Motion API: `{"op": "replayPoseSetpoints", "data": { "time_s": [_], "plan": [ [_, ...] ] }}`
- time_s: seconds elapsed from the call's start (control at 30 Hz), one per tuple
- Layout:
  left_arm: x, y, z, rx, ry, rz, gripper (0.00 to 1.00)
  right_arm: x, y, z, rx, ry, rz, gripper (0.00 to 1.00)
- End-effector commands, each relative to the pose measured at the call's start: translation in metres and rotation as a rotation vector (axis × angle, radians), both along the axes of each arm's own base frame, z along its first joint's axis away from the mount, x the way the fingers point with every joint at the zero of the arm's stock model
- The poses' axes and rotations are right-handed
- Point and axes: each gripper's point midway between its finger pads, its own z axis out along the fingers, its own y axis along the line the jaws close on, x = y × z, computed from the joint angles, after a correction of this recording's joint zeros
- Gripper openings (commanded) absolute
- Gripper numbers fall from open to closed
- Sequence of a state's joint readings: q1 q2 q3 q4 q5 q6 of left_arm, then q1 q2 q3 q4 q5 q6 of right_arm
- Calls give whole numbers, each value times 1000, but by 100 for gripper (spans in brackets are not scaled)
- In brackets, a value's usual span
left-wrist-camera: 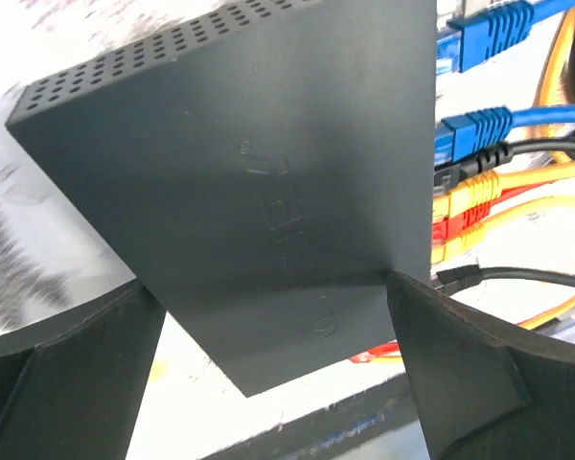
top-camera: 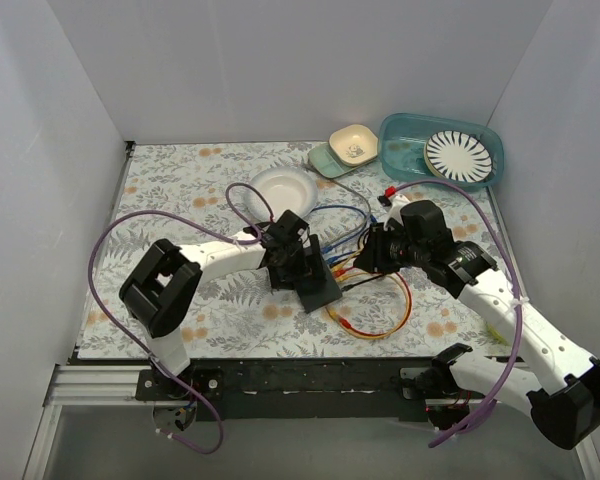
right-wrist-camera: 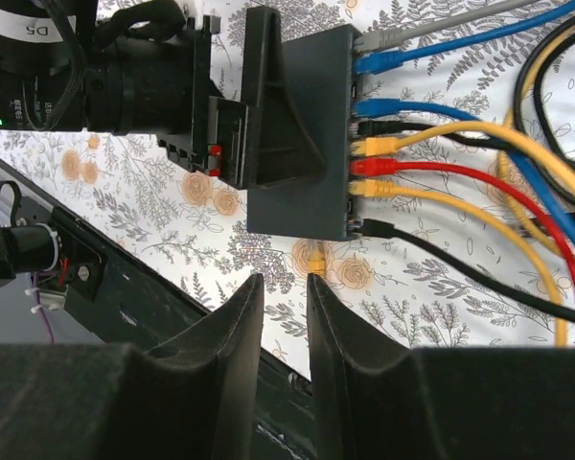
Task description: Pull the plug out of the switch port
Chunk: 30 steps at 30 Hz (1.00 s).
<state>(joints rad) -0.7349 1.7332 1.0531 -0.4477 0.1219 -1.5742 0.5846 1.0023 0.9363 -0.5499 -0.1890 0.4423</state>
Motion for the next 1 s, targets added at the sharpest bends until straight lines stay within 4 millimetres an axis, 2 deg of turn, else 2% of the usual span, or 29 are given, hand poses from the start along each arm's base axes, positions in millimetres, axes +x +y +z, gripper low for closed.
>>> {"op": "replayPoseSetpoints", "data": {
  "time_s": [0.0,0.03,0.1,0.13,0.2,0.23,0.27,0.3,0.33,0.37,0.4,0.43,0.47,0.5,0.53,0.57,0.6,0.63,0.7,0.73,0.8,0.97],
  "plan": [
    [26,8,6,114,-115,1,98,4,-5,6,-17,-18,-35,33],
    [34,8,29,94,-165,33,98,9,-4,8,-19,-26,-46,33],
    [39,19,52,105,-221,91,98,17,0,12,-10,-41,-53,34],
    [39,21,82,49,-269,136,98,23,4,10,-14,-32,-55,34],
    [31,27,100,6,-285,160,98,36,12,10,-10,-42,-58,34],
    [23,28,118,-43,-302,172,98,47,16,1,-33,-23,-69,34],
    [13,29,114,-48,-291,159,98,54,20,-2,-40,-21,-70,34],
    [-2,23,112,-59,-277,119,98,62,24,-5,-46,-24,-74,34],
    [-13,19,109,-63,-267,90,98,71,27,-25,-86,16,-80,33],
    [-27,18,95,-45,-241,58,97,80,31,-22,-92,5,-79,32],
    [-38,14,86,-30,-222,27,96,86,34,-28,-106,14,-78,31],
    [-58,2,78,-19,-207,-31,94,95,37,-47,-142,43,-84,30],
    [-69,-2,65,3,-187,-58,93,103,40,-48,-149,40,-88,27],
    [-87,-10,55,17,-172,-100,87,111,41,-51,-156,40,-92,25],
    [-93,-15,50,16,-174,-113,84,117,45,-69,-180,69,-90,24],
    [-99,-19,47,11,-170,-127,81,122,46,-74,-189,79,-95,21],
    [-112,-24,37,21,-153,-154,78,133,48,-70,-186,68,-105,20],
    [-115,-28,34,15,-154,-160,76,139,50,-82,-203,86,-108,19],
    [-125,-34,24,24,-139,-180,76,155,54,-79,-197,63,-123,17],
    [-127,-35,20,25,-135,-182,75,162,54,-87,-214,68,-132,17],
    [-130,-35,12,25,-123,-184,74,173,55,-91,-216,66,-144,17],
    [-129,-43,-9,17,-108,-177,69,198,64,-104,-201,81,-162,15]
  ]
}}
